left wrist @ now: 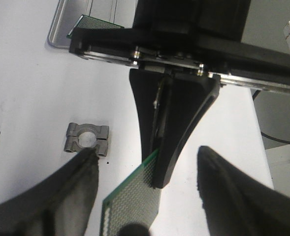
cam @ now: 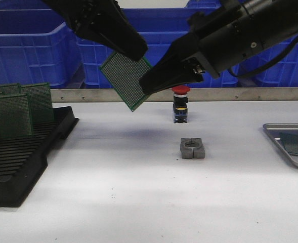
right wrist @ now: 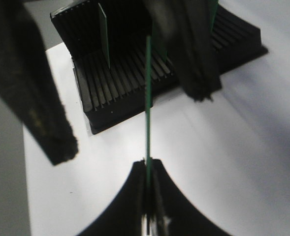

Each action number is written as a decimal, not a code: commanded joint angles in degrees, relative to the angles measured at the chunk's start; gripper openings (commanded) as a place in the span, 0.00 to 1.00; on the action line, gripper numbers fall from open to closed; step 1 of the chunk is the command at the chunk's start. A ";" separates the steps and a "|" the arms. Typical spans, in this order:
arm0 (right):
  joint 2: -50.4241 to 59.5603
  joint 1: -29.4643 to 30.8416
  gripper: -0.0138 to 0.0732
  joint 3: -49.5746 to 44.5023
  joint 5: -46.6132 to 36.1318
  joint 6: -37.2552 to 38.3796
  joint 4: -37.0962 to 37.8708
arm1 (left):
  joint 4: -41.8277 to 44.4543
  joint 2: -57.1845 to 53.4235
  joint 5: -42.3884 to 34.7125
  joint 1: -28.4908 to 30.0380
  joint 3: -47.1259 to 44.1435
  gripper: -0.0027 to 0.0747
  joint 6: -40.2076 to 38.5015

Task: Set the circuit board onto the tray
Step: 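Open the left gripper, handing the board to the right gripper, then carry the board with the right gripper and release it onto the tray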

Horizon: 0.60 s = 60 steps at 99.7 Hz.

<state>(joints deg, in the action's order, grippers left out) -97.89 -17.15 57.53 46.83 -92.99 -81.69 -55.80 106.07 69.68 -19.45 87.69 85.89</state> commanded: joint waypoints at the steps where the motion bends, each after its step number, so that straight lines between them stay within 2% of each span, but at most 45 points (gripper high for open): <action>1: 2.73 0.22 0.08 1.24 1.97 10.45 0.98 | -4.01 -3.25 3.00 -0.53 1.87 0.66 -0.56; 9: 2.73 0.22 0.08 1.24 1.97 20.17 6.69 | -4.01 -3.25 2.53 -0.53 1.87 0.66 -0.56; 21: 2.73 0.88 0.08 1.24 1.34 30.44 15.06 | -4.01 -3.25 0.15 -0.53 1.87 0.66 -0.56; 34: 2.73 4.67 0.08 1.24 0.72 39.32 17.77 | -4.01 -3.25 0.00 -0.53 1.87 0.66 -0.56; 45: 2.73 10.14 0.08 1.24 0.47 42.34 17.77 | -4.01 -3.25 0.10 -0.53 1.87 0.66 -0.56; 60: 2.73 18.05 0.08 1.24 -1.73 42.48 17.77 | -4.01 -3.25 0.23 -0.53 1.87 0.66 -0.56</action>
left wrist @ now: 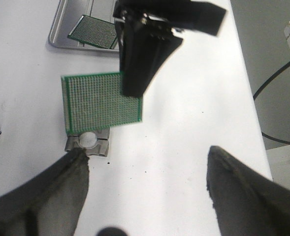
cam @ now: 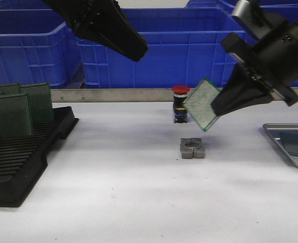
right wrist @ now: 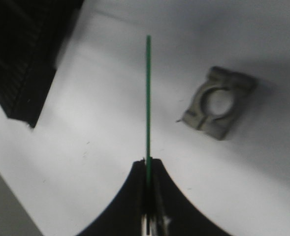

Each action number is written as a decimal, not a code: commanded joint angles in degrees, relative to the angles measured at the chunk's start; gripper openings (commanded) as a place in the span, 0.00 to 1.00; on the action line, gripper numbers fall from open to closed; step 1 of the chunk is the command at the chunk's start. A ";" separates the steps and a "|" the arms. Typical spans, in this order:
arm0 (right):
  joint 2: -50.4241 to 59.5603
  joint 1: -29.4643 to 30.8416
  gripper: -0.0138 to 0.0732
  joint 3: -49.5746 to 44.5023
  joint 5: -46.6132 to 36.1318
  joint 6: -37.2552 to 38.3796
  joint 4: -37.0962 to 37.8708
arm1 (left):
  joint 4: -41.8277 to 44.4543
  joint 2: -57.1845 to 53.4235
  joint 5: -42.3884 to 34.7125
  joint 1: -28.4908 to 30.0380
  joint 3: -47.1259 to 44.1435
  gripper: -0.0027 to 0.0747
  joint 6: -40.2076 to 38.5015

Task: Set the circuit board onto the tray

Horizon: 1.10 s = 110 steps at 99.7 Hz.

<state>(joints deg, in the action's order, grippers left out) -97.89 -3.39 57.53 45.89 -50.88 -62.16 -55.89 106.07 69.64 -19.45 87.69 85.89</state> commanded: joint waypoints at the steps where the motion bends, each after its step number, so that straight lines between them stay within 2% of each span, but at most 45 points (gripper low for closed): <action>1: 2.73 4.66 0.08 1.24 -1.02 0.37 -1.69 | -3.92 -3.25 0.26 -0.53 1.87 0.66 -0.56; 27: 2.09 16.41 0.08 0.10 -4.22 0.37 -1.49 | -3.92 -3.25 0.51 -0.53 1.87 0.66 -0.56; 46: 0.62 21.32 0.11 -0.09 -3.96 0.37 -1.37 | -3.92 -3.25 0.51 -0.53 1.87 0.66 -0.56; 51: 0.18 21.98 0.18 -0.09 -3.41 0.37 -1.34 | -3.92 -3.25 0.51 -0.53 1.87 0.66 -0.56; 56: -0.19 22.41 0.29 -0.09 -3.20 0.32 -0.99 | -3.92 -3.25 0.51 -0.53 1.87 0.66 -0.56; 68: -0.32 22.46 0.70 -0.09 -3.20 0.32 0.15 | -3.92 -3.25 0.51 -0.53 1.87 0.66 -0.56; 73: -0.32 22.46 0.82 -0.09 -3.06 0.32 0.15 | -3.92 -3.25 0.51 -0.53 1.87 0.66 -0.56; 78: -0.32 22.46 0.88 -0.03 -3.32 0.32 0.15 | -3.92 -3.25 0.51 -0.53 1.87 0.66 -0.56; 96: 0.24 22.46 0.84 -0.03 -2.79 0.32 0.19 | -3.80 -3.25 0.77 0.14 1.87 0.63 -0.56; 105: 0.67 22.46 0.77 -0.03 -1.78 -1.45 0.45 | -3.80 -3.25 1.98 1.56 2.01 0.53 -0.56; 110: 1.07 22.46 0.68 -0.03 -1.23 -2.99 0.59 | -3.80 -3.25 3.73 2.45 2.52 0.44 -0.66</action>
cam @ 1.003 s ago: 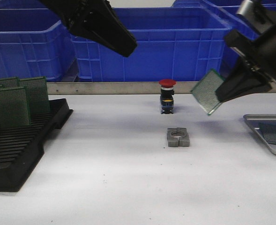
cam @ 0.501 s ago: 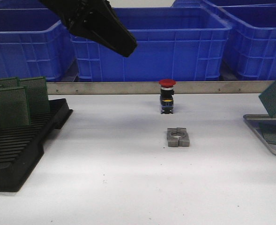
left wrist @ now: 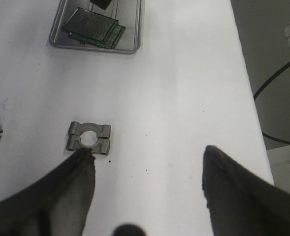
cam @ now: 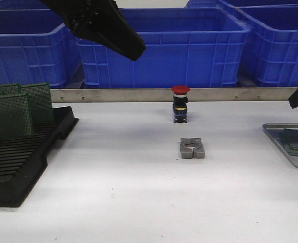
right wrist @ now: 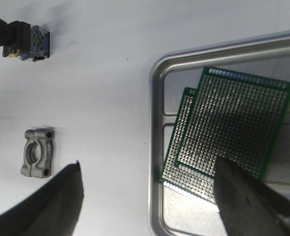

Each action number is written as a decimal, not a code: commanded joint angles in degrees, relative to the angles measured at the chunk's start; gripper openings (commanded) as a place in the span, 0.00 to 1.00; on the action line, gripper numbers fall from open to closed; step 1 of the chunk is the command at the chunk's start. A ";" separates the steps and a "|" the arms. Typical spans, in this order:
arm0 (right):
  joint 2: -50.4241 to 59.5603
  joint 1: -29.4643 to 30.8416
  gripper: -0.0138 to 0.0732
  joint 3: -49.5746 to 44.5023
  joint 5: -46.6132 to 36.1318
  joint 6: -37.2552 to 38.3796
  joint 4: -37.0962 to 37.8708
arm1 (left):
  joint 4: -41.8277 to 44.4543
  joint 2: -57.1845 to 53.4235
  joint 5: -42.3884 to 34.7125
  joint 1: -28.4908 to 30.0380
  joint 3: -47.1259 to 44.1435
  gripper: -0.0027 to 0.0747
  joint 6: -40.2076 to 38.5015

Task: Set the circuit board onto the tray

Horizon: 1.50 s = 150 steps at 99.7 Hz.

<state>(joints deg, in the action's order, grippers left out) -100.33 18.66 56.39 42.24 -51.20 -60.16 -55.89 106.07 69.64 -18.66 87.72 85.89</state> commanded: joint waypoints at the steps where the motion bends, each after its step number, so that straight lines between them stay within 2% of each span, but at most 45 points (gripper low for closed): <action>1: 3.57 0.41 0.67 1.11 2.58 -2.93 -1.41 | -3.80 -3.25 4.02 1.92 2.56 0.42 -0.66; 9: 4.55 0.41 0.45 1.11 3.69 -5.47 -1.41 | -3.80 -3.60 4.03 3.33 2.79 0.22 -3.47; 15: 5.48 0.35 0.24 1.11 4.94 -7.60 -1.41 | -3.50 -4.39 4.03 4.58 2.89 0.04 -4.54; 20: 6.34 0.11 0.07 1.11 5.50 -9.99 -1.41 | -3.35 -4.93 4.03 5.64 2.89 0.01 -4.82; 39: 9.64 -2.58 0.09 1.04 3.53 -11.49 -1.46 | -2.49 -7.31 3.37 9.88 2.89 0.01 -8.74; 49: 12.34 -4.57 0.09 0.47 1.71 -13.88 -1.41 | 0.58 -9.17 -0.02 11.38 2.89 0.01 -14.13; 69: 20.41 -9.96 0.09 -3.67 -7.01 -14.28 -1.48 | 10.51 -13.74 -5.95 12.68 2.67 0.01 -24.49; 78: 24.23 -12.19 0.09 -6.60 -11.49 -14.28 -1.48 | 11.86 -16.45 -10.61 12.68 0.59 0.01 -27.45; 97: 34.21 -16.18 0.09 -12.92 -20.29 -14.28 -1.48 | 11.99 -26.06 -29.48 12.68 -10.24 0.01 -30.73; 112: 41.78 -16.73 0.09 -16.80 -21.30 -14.21 -1.80 | 11.85 -35.19 -42.13 12.68 -21.56 0.01 -30.73; 138: 55.19 -16.73 0.09 -23.34 -24.88 -14.21 -2.43 | 9.25 -51.79 -59.04 12.68 -41.03 0.01 -30.73; 150: 61.65 -16.73 0.09 -27.14 -25.35 -14.43 -2.43 | 8.35 -59.91 -64.00 12.68 -48.54 0.01 -30.73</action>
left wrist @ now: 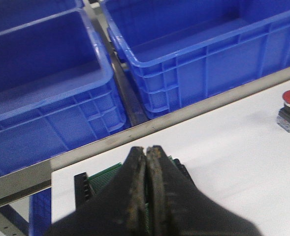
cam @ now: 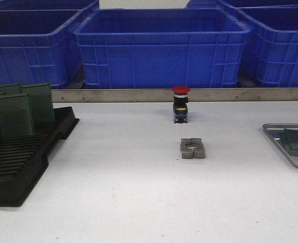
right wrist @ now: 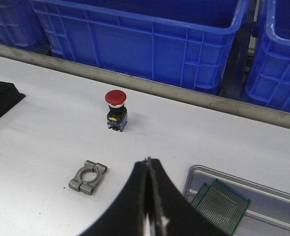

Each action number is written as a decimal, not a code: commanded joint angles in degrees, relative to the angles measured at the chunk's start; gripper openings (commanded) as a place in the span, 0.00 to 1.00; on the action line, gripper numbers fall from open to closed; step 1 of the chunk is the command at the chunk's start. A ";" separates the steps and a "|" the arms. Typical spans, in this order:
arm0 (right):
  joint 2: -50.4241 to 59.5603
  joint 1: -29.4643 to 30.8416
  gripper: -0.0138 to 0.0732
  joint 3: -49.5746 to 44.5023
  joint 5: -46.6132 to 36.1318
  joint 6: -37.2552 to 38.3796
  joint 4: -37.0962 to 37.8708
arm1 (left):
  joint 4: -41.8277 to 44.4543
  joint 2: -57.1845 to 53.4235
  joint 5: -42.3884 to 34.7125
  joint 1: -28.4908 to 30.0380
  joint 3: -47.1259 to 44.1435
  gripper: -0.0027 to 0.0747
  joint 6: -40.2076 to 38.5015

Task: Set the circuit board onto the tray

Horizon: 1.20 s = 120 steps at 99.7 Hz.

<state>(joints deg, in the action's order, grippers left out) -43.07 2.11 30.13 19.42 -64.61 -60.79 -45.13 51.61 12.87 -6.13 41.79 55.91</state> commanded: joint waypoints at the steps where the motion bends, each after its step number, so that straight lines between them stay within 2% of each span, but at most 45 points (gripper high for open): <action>1: 5.15 -0.18 0.09 -1.12 -2.53 -1.02 -1.80 | -2.81 -5.93 -7.47 0.15 -3.38 0.01 -0.75; 29: 20.28 -0.18 0.09 -9.70 -2.53 -1.09 -1.80 | -4.56 -23.65 -11.09 0.15 -16.09 0.01 -0.75; 56: 30.06 -0.18 0.09 -13.99 -0.85 -1.22 -1.80 | -4.80 -36.00 -11.73 0.15 -22.72 0.01 -0.75; 120: 30.67 -0.18 0.09 -13.99 -0.36 -1.22 -1.80 | -5.16 -37.86 -11.73 0.15 -23.59 0.01 -0.75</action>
<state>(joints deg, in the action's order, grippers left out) -12.02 2.11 14.69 21.08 -65.17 -60.88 -49.45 13.38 4.50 -6.04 16.66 55.88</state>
